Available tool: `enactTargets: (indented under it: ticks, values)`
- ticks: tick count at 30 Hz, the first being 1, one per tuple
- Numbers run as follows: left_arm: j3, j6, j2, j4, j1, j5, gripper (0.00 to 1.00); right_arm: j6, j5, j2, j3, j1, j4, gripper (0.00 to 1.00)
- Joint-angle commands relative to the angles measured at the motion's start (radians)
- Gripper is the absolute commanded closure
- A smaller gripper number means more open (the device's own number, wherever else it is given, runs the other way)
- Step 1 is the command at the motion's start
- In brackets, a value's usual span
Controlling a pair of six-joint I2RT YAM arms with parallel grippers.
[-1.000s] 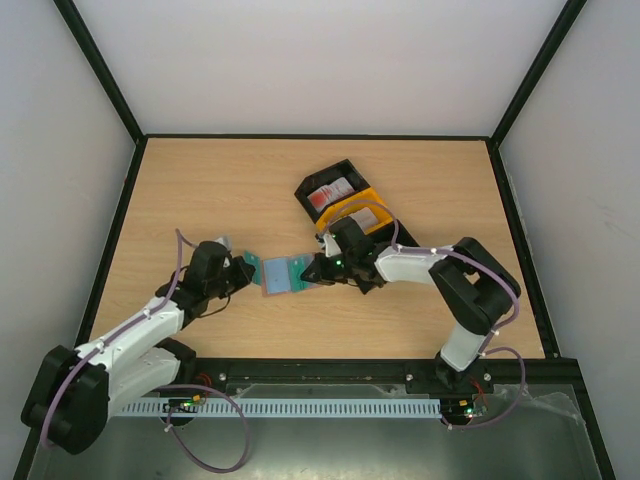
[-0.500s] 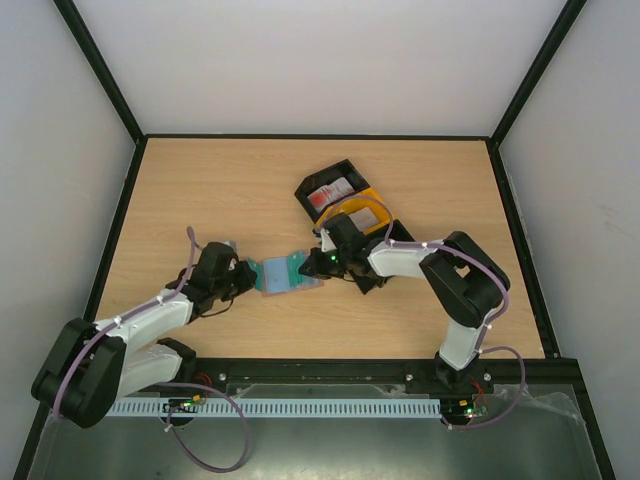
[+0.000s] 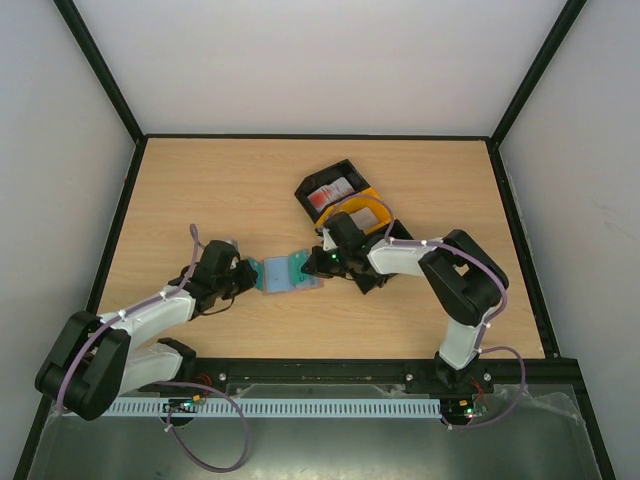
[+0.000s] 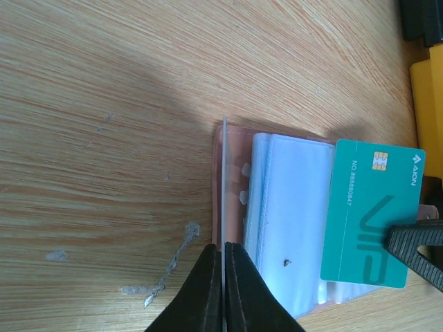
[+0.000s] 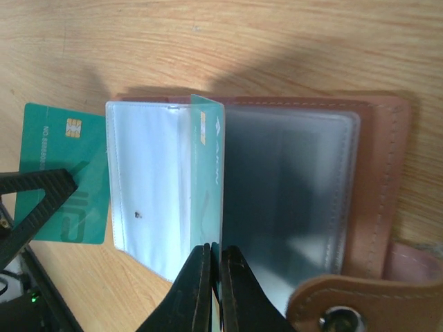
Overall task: Put the credit cards into the card holder
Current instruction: Insert the credit card into the card holder.
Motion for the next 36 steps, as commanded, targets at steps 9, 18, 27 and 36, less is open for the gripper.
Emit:
enactTargets:
  ticks: [9, 18, 27, 36]
  values:
    - [0.010, 0.006, 0.001, -0.069, 0.003, -0.052, 0.97, 0.105, -0.106, 0.061, -0.065, 0.007, 0.150, 0.96]
    - [0.007, -0.016, 0.001, -0.084, -0.021, -0.090, 0.97, 0.228, -0.009, 0.050, -0.096, 0.046, 0.163, 0.98]
    - [-0.016, -0.022, -0.011, -0.072, -0.035, -0.097, 0.97, 0.250, -0.021, 0.043, -0.124, 0.073, 0.194, 0.98]
    - [-0.019, -0.026, -0.035, -0.067, -0.041, -0.090, 0.97, 0.293, -0.085, 0.072, -0.135, 0.081, 0.306, 0.98]
